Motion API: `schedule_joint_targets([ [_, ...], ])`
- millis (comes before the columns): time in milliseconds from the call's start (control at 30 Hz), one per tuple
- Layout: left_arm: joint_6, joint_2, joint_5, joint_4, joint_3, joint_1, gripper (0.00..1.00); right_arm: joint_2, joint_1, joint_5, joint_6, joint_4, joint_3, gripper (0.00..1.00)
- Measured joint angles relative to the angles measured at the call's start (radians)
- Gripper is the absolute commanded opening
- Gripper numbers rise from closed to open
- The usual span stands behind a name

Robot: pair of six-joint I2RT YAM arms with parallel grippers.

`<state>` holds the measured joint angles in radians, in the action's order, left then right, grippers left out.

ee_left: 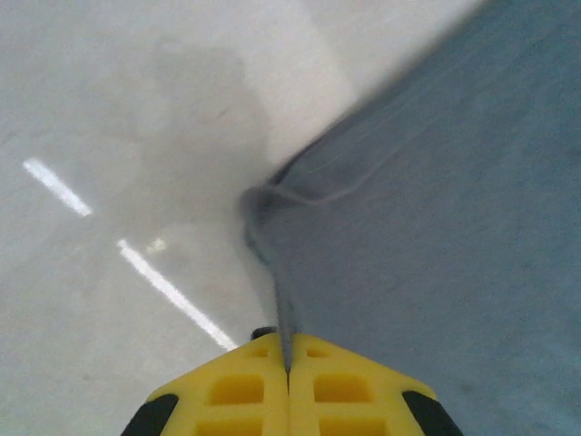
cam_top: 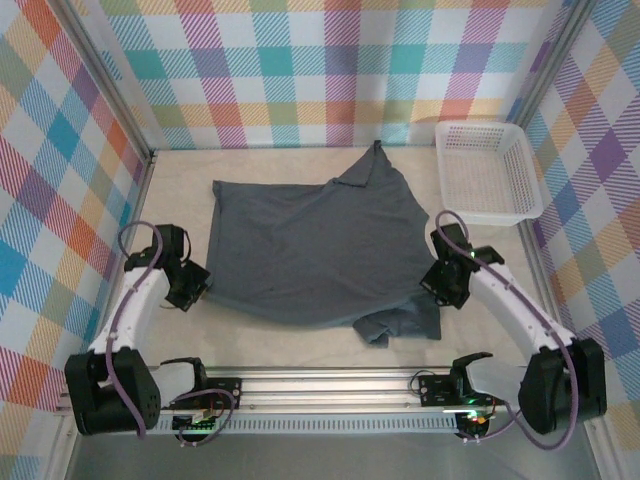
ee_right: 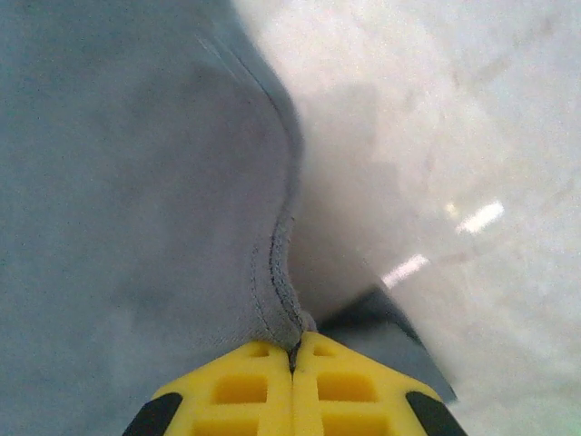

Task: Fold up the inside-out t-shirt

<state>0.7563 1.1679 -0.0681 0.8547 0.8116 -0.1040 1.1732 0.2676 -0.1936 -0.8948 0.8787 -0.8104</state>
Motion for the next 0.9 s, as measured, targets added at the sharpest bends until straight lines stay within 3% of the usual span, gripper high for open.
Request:
schedule_joint_targets([
  [300,-0.032,0.169,0.002,-0.095,0.106,0.0,0.0,0.169,-0.007,-0.095,0.097,-0.091,-0.129,0.0],
  [733,-0.042,0.279,0.026,-0.153,0.119,0.0,0.0,0.248,-0.045,-0.099,0.134,-0.15,-0.178,0.0],
  [900,-0.047,0.374,0.034,-0.226,0.119,0.0,0.0,0.371,-0.069,-0.091,0.158,-0.207,-0.178,0.03],
])
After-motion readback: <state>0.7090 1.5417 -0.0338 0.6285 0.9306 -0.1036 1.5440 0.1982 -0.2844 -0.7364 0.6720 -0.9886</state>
